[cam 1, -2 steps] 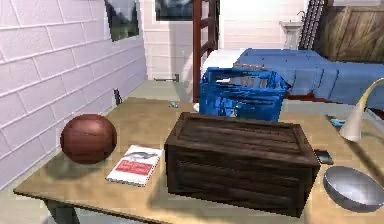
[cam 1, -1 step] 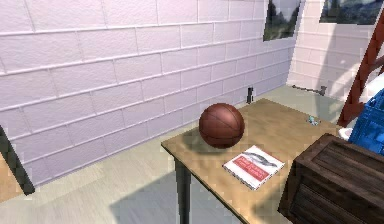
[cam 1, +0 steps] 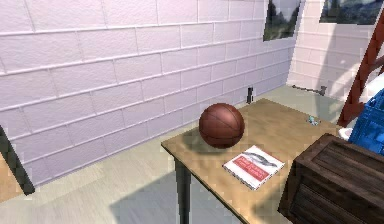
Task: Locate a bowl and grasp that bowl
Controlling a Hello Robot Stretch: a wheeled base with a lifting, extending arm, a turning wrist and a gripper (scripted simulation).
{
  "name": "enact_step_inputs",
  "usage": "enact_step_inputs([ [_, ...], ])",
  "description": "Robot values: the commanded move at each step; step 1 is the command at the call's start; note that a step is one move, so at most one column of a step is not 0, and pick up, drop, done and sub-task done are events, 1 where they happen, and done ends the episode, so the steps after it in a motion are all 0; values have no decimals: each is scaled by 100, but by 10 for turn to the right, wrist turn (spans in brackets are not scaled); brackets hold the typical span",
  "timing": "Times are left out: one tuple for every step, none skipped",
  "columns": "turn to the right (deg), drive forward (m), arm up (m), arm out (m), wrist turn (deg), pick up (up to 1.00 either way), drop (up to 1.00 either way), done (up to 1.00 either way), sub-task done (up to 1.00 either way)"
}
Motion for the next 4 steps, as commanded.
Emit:
enact_step_inputs([
  [0, 0, 38, 0, 0, 0, 0, 0, 0],
  [0, 0, 0, 42, 0, 0, 0, 0, 0],
  [0, 0, 0, 0, 450, 0, 0, 0, 0],
  [0, 0, 0, 0, 450, 0, 0, 0, 0],
])
